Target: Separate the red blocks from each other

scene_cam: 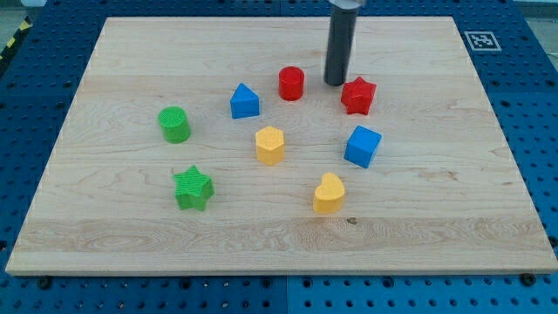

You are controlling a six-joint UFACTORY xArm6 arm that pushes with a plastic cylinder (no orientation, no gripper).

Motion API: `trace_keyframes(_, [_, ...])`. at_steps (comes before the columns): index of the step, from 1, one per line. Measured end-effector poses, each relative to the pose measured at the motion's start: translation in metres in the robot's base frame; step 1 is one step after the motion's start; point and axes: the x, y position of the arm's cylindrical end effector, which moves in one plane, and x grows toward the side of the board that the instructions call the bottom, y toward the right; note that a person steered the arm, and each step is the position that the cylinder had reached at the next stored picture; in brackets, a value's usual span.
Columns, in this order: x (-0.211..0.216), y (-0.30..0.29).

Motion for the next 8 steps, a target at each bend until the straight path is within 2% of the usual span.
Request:
trace_keyframes(2, [0.0, 0.028])
trace_keyframes(5, [0.01, 0.028])
trace_keyframes(7, [0.024, 0.053])
trace_keyframes(8, [0.031, 0.044])
